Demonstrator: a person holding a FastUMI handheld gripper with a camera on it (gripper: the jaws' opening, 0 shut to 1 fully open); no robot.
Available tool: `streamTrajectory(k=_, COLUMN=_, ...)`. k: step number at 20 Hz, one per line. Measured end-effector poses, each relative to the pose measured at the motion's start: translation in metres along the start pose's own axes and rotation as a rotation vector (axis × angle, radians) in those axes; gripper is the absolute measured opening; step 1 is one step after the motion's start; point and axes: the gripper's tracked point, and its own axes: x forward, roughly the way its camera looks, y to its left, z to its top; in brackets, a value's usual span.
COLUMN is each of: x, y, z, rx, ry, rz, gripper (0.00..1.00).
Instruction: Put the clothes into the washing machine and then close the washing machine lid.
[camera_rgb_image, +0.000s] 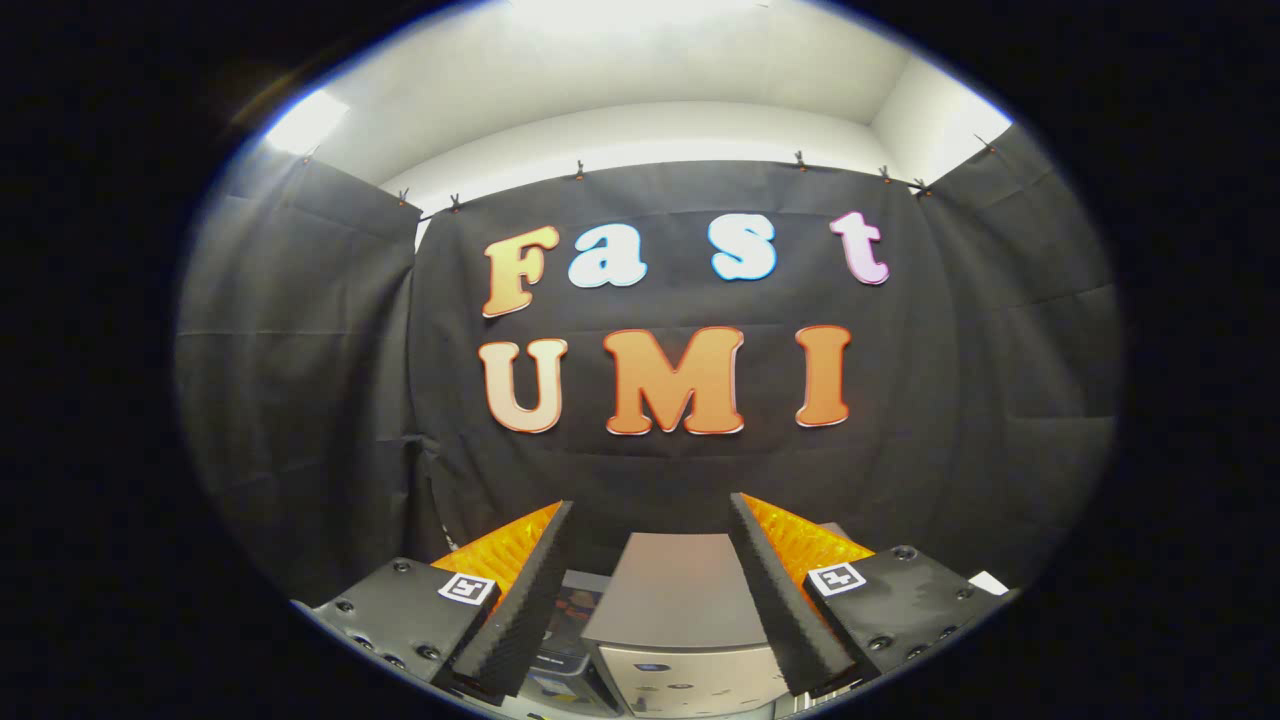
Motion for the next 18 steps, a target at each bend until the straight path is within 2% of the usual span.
streamTrajectory(k=8, x=-0.068, y=-0.080, z=0.002, rx=-0.019, ry=-0.059, rz=-0.100, gripper=0.98)
streamTrajectory(k=18, x=-0.081, y=-0.106, z=-0.006, rx=-0.040, ry=-0.053, rz=-0.134, gripper=0.98)
